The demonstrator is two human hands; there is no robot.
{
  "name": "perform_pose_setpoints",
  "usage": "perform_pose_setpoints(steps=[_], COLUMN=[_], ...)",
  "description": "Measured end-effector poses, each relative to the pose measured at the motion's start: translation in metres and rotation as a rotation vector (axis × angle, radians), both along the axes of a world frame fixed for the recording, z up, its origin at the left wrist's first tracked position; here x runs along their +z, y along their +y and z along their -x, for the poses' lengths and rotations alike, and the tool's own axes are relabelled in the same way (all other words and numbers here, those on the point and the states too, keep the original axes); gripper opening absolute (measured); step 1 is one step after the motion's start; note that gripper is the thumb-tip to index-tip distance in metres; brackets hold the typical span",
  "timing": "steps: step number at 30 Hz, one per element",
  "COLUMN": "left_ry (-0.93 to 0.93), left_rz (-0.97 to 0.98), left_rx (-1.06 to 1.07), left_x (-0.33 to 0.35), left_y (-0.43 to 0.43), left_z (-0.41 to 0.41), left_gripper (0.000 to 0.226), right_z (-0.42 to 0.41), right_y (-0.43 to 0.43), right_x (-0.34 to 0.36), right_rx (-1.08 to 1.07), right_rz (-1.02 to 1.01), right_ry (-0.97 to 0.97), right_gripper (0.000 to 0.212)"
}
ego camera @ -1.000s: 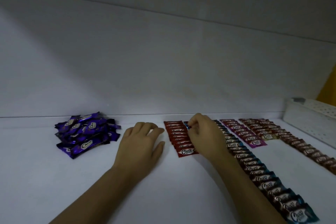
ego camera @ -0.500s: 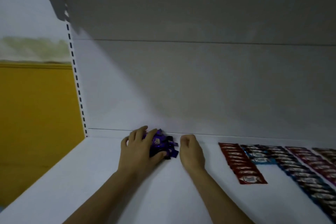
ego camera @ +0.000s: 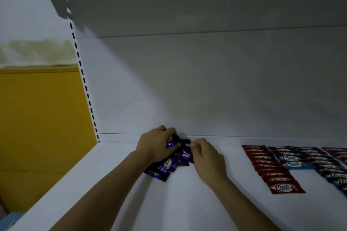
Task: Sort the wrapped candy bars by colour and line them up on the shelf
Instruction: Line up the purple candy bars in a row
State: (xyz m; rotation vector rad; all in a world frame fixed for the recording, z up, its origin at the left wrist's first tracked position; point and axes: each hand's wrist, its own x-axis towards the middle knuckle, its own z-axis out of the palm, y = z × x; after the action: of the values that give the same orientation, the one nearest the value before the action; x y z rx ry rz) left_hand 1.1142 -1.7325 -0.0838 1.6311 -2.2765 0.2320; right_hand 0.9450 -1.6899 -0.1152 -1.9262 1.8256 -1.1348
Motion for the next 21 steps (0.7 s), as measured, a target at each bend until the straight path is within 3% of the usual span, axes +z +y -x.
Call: perform_pose_setpoints(steps=[3, 6, 13, 17, 21], left_ry=[0.167, 0.340, 1.373, 1.499, 1.525], left_rz=[0.104, 0.185, 0.140, 0.111, 0.134], left_rx=[-0.020, -0.036, 0.025, 0.111, 0.116], left_x=[-0.002, -0.004, -0.007, -0.025, -0.026], left_y=[0.001, 0.004, 0.030, 0.039, 0.035], left_z=[-0.006, -0.009, -0.031, -0.046, -0.045], left_gripper=[0.031, 0.023, 0.013, 0.010, 0.010], right_z=[0.000, -0.003, -0.004, -0.008, -0.030], right_y=[0.000, -0.001, 0.002, 0.001, 0.000], right_x=[0.000, -0.003, -0.002, -0.001, 0.002], right_rx=[0.040, 0.086, 0.234, 0.253, 0.273], right_rz=[-0.025, -0.035, -0.071, -0.161, -0.287], right_ry=[0.025, 0.062, 0.086, 0.126, 0.281], right_gripper=[0.028, 0.049, 0.105, 0.130, 0.136])
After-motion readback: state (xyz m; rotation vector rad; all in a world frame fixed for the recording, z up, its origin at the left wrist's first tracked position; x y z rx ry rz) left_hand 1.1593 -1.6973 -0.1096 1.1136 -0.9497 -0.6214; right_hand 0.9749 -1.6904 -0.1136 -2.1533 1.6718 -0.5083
